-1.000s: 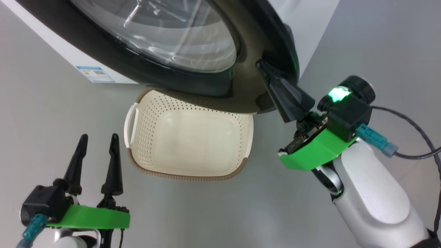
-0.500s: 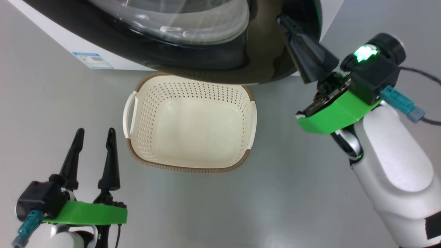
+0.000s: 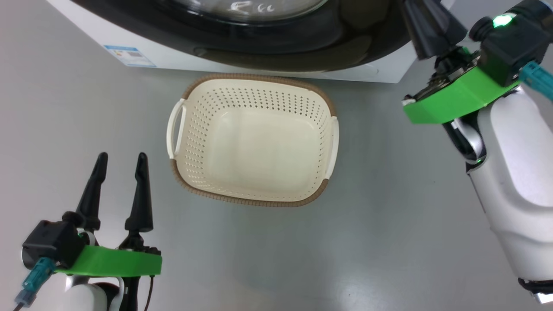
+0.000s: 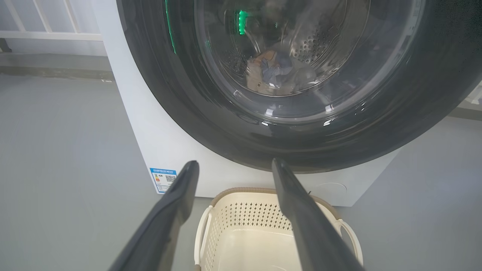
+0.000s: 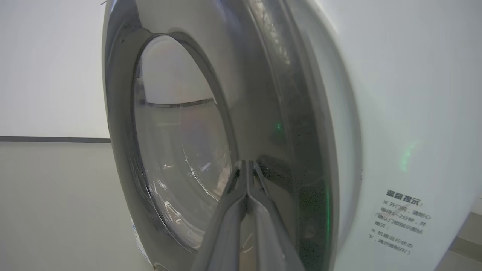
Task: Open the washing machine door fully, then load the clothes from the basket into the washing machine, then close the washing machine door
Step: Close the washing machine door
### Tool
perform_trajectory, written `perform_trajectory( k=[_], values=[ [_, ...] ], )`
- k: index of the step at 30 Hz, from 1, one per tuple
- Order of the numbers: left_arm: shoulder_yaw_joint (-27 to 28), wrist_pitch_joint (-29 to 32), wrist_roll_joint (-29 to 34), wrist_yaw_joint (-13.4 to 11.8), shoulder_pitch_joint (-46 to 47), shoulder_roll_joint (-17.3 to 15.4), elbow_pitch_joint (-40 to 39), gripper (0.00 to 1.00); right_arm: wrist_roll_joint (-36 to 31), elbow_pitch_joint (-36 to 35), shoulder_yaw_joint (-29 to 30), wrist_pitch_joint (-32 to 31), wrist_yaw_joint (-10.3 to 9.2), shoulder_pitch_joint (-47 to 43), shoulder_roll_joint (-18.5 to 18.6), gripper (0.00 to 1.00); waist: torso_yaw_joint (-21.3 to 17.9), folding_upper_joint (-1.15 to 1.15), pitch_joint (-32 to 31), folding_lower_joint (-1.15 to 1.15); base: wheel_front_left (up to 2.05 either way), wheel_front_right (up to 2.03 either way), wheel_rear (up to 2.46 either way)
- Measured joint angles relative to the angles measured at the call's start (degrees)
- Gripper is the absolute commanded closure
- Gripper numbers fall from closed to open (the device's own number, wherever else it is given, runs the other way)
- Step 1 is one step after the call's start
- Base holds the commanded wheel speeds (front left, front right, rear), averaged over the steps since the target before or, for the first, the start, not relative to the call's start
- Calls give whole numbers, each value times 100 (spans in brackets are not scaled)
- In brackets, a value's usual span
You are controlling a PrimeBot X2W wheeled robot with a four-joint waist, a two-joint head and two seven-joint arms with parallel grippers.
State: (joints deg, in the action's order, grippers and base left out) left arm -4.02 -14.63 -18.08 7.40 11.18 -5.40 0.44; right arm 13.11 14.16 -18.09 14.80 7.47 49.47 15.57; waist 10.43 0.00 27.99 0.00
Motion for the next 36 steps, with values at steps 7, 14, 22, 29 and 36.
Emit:
perform_trajectory(
  k=[7,14,22,29,36],
  values=[
    [-29,0,-41,0,3,2,-48,0,-49,225,134,1,0,296,136,100,160,0,128,0,0,0,0],
    [-168,0,-62,0,45,53,-43,0,-63,546,364,1,1,598,234,100,291,0,188,0,0,0,0],
    [-291,0,-90,0,78,59,-33,0,-264,878,486,12,55,772,248,100,388,0,142,0,0,0,0],
    [-288,0,-90,0,78,59,-2,0,-301,917,519,11,70,775,241,100,370,0,50,0,0,0,0],
    [-270,0,-88,0,77,62,69,0,-304,832,524,11,48,715,242,100,265,0,-72,0,0,0,0]
  ],
)
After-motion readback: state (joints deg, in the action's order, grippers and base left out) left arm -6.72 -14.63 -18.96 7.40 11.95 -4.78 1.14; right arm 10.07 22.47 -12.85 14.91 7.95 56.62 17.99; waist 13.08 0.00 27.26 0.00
